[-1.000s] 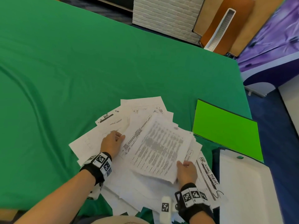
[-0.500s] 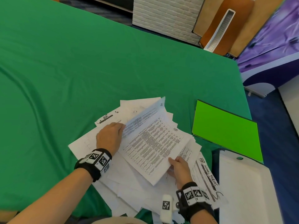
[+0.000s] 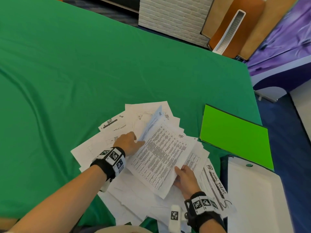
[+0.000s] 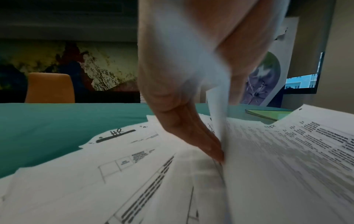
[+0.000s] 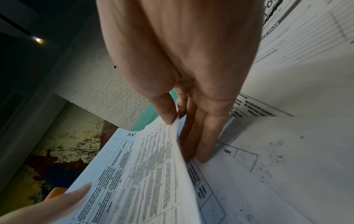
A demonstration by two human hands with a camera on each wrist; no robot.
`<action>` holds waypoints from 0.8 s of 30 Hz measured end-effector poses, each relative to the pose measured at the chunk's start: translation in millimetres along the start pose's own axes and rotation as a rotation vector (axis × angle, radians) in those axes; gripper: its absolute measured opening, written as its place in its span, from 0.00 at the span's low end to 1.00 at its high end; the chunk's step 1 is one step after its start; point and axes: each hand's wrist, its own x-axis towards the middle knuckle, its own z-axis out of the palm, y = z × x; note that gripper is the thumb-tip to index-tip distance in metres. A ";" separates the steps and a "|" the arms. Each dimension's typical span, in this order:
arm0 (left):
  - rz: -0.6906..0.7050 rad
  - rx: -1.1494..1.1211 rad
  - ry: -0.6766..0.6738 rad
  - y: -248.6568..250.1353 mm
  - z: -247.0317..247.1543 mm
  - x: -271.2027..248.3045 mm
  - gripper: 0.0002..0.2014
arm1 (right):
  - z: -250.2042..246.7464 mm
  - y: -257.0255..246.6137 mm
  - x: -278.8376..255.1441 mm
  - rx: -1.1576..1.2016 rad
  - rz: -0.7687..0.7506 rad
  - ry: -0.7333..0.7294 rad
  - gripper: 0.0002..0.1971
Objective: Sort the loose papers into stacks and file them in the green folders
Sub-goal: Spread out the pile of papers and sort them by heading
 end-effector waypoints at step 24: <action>-0.134 0.069 0.048 -28.8 32.2 10.1 0.24 | -58.1 11.4 -3.5 -0.060 -0.155 0.271 0.09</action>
